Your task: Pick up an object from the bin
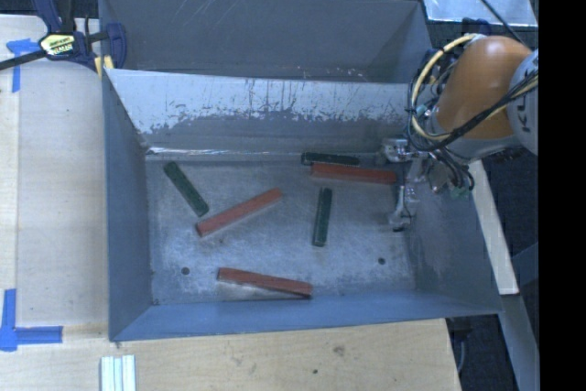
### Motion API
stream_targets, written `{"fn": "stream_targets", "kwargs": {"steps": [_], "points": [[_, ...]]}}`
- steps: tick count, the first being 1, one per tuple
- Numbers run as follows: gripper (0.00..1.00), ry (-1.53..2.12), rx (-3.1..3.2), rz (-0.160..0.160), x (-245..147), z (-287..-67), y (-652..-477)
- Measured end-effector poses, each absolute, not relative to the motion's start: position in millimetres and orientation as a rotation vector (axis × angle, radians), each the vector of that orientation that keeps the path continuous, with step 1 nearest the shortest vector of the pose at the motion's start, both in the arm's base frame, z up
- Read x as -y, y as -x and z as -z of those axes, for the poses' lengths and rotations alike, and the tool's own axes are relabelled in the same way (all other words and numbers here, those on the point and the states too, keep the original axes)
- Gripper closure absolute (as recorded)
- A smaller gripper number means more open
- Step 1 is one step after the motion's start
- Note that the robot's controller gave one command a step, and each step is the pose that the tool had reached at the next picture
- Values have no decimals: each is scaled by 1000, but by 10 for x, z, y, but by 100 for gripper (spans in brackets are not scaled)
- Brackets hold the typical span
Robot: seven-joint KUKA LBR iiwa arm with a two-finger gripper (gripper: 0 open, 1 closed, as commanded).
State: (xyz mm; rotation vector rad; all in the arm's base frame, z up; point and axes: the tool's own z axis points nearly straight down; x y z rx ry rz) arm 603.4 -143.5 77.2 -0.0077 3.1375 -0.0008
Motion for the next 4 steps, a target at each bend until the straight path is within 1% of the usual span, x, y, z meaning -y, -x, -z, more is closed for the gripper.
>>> {"fn": "stream_targets", "kwargs": {"steps": [1,2,3,4], "points": [[0,154,-3132,3,1514,-738,-6149],[100,-430,-3108,0,1090,-730,-6282],[100,-429,-3108,1,1092,-730,-6281],[100,-447,-3105,0,714,-2222,-6279]]}}
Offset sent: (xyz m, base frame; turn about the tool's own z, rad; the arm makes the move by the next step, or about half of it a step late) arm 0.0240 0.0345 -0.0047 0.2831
